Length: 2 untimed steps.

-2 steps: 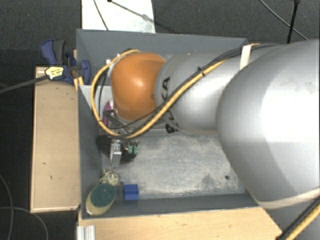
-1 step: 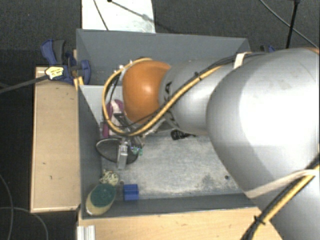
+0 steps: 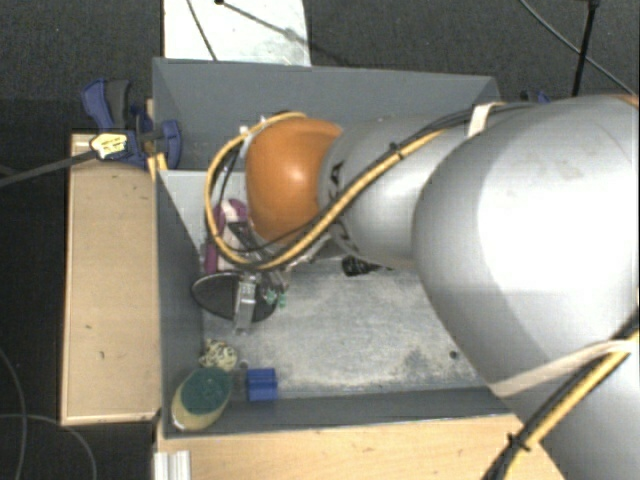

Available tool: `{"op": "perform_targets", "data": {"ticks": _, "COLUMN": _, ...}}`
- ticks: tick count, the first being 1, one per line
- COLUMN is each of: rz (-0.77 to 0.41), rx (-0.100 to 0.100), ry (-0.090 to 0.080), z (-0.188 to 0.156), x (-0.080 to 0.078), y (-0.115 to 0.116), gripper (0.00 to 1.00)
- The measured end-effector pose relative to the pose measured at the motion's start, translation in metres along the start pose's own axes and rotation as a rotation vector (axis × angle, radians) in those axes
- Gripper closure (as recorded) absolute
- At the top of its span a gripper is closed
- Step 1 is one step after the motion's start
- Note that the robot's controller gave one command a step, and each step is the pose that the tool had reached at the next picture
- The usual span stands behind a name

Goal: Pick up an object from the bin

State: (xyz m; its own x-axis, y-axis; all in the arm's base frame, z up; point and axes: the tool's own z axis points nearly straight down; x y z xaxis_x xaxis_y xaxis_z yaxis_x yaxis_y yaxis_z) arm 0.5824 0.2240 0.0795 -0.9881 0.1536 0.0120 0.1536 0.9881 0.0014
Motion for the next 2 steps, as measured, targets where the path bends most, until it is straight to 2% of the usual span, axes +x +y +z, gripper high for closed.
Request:
{"op": "perform_targets", "data": {"ticks": 1, "rz": -0.015, "rx": -0.003, "ry": -0.018, "z": -0.098, "x": 0.029, "y": -0.014, "gripper": 1.0}}
{"op": "perform_targets", "data": {"ticks": 2, "rz": 0.005, "rx": -0.004, "ry": -0.022, "z": -0.173, "x": 0.01, "y": -0.016, "gripper": 1.0}}
